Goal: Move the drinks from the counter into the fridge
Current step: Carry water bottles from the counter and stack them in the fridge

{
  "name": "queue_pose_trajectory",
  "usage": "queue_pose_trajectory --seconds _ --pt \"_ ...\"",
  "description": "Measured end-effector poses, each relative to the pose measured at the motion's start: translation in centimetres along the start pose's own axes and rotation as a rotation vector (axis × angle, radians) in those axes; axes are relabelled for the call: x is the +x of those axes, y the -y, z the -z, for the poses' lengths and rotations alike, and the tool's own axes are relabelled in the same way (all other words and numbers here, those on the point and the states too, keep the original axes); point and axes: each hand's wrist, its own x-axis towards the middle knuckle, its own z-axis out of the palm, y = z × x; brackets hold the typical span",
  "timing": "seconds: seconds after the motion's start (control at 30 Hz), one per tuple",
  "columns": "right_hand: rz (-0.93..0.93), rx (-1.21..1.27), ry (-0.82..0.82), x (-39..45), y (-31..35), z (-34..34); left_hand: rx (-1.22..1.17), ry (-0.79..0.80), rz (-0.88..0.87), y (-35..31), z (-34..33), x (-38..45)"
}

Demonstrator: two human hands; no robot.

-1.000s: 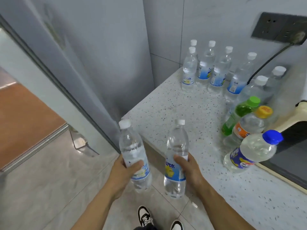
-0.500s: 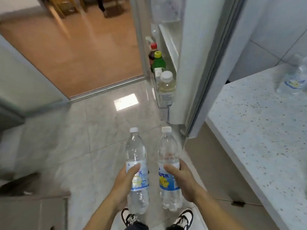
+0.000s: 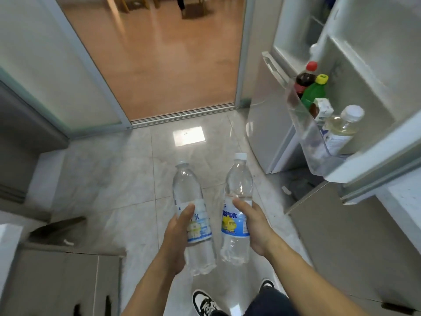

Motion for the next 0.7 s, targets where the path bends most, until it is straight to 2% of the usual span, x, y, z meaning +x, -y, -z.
queue_pose_trajectory --seconds 0.37,0.7 --pt "-0.012 -0.027 -0.020 10.0 3.0 -6.0 -0.150 -0.003 0.029 -7.4 4.0 9.5" --pt "0.012 0.027 -0.064 24.5 12.2 -9.0 0.057 0.039 -0.048 -19.2 2.7 23.4"
